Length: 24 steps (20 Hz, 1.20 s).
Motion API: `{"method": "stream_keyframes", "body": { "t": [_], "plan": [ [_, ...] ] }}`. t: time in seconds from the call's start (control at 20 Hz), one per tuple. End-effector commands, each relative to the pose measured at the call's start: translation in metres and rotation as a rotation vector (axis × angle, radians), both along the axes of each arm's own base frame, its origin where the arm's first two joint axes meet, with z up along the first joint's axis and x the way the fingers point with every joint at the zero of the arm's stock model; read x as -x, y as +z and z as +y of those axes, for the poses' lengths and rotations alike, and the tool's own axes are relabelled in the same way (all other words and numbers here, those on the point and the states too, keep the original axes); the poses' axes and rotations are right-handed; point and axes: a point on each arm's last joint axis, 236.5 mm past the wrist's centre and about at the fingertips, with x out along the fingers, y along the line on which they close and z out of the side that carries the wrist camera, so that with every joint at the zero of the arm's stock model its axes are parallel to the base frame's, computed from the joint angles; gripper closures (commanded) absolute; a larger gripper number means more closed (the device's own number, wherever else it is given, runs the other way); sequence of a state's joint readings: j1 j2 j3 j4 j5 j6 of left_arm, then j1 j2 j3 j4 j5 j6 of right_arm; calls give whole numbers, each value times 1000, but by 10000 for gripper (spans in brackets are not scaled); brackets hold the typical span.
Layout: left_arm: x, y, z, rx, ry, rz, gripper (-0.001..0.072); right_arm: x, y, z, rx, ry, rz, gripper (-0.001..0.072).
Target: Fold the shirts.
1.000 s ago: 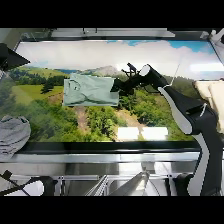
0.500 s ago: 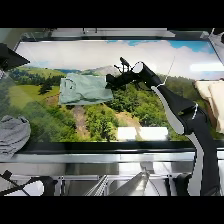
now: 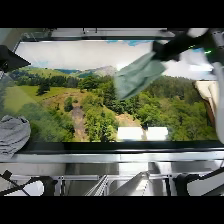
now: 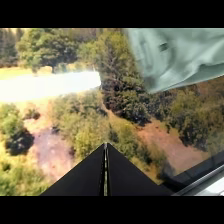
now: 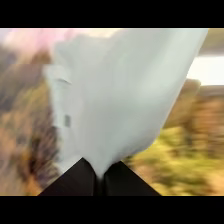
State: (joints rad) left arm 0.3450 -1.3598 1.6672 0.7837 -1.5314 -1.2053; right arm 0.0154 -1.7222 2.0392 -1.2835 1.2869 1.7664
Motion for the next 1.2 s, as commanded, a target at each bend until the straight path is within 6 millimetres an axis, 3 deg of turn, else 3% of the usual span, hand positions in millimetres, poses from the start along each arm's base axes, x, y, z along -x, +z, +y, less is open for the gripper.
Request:
{"method": "stream_keyframes", "body": {
  "t": [0.0,0.1,0.2,0.3,0.4,0.55,0.65,0.75,1.05,1.15],
  "plan": [
    [1,0,-1,5,1,7,691,20,79,-149,18,-302,-165,700],
    [1,0,-3,3,-4,7,692,6,110,-208,-159,-414,-326,699],
    [2,0,-9,2,-18,7,692,-2,151,-251,-358,-460,-521,699],
    [3,0,-19,3,-43,8,691,12,180,-302,-436,-522,-657,699],
    [4,0,-33,6,-72,13,692,42,178,-340,-360,-549,-655,699],
    [8,-1,-57,5,-130,12,692,91,126,-373,-282,-571,-446,699],
    [12,-1,-73,5,-169,12,692,116,103,-383,-264,-579,-343,699],
    [15,-1,-84,4,-197,13,692,120,106,-381,-269,-550,-354,699],
    [15,1,-100,9,-219,-1,692,90,220,-319,-418,-222,-810,698],
    [18,1,-109,21,-219,18,692,81,242,-320,-366,-212,-931,699]
  ]
}}
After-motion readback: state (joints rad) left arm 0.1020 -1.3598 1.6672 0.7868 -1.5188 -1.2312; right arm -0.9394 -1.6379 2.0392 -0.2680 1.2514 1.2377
